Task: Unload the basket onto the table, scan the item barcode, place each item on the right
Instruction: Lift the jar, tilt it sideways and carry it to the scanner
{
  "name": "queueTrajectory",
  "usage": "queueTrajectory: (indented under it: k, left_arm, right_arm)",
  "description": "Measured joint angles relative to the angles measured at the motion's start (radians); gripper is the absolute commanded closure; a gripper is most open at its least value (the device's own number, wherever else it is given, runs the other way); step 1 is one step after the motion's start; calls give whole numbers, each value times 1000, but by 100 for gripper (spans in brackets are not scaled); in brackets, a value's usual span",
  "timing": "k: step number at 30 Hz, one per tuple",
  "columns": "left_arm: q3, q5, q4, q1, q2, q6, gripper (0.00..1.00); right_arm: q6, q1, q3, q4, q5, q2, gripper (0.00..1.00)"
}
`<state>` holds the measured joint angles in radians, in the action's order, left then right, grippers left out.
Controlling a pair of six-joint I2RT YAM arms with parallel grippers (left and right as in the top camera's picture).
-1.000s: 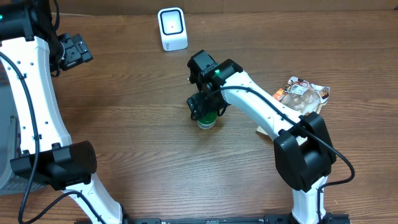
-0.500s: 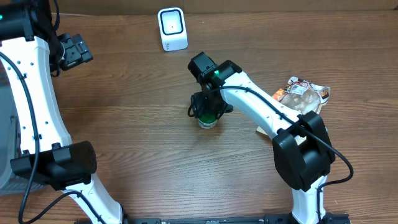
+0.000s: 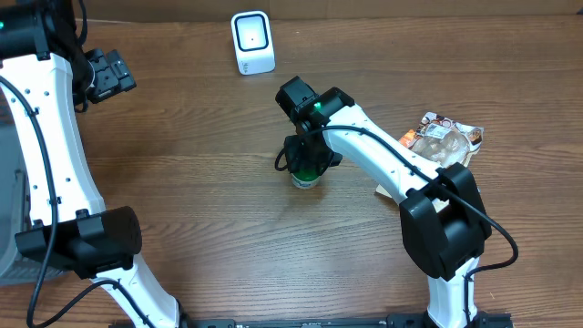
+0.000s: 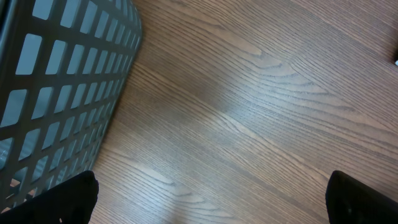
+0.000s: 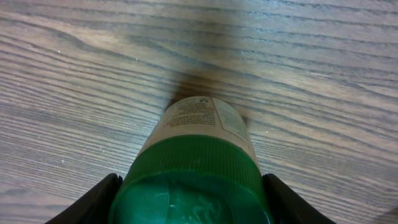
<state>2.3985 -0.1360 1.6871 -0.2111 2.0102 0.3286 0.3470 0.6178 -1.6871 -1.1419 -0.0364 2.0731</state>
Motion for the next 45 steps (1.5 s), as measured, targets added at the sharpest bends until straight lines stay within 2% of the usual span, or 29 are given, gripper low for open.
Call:
queueTrajectory:
  k: [4, 9, 14, 23, 32, 39, 45]
  left_arm:
    - [0, 0, 0, 0, 0, 0, 1]
    - [0, 0, 0, 0, 0, 0, 0]
    - [0, 0, 0, 0, 0, 0, 0]
    - [0, 0, 0, 0, 0, 0, 1]
    - [0, 0, 0, 0, 0, 0, 0]
    - [0, 0, 0, 0, 0, 0, 0]
    - [0, 0, 0, 0, 0, 0, 0]
  right_arm:
    - [-118, -1, -2, 10, -43, 0, 58]
    - [-404, -1, -2, 26, -254, -18, 58]
    - [-575, -4, -2, 27, -423, -82, 58]
    - [-719, -69, -2, 29, -735, -169, 58]
    - [-843, -237, -2, 43, -1035, -271, 57]
    - [-864, -283, -2, 59, -1112, -356, 57]
    - [-867, -275, -2, 81, -1065, -377, 57]
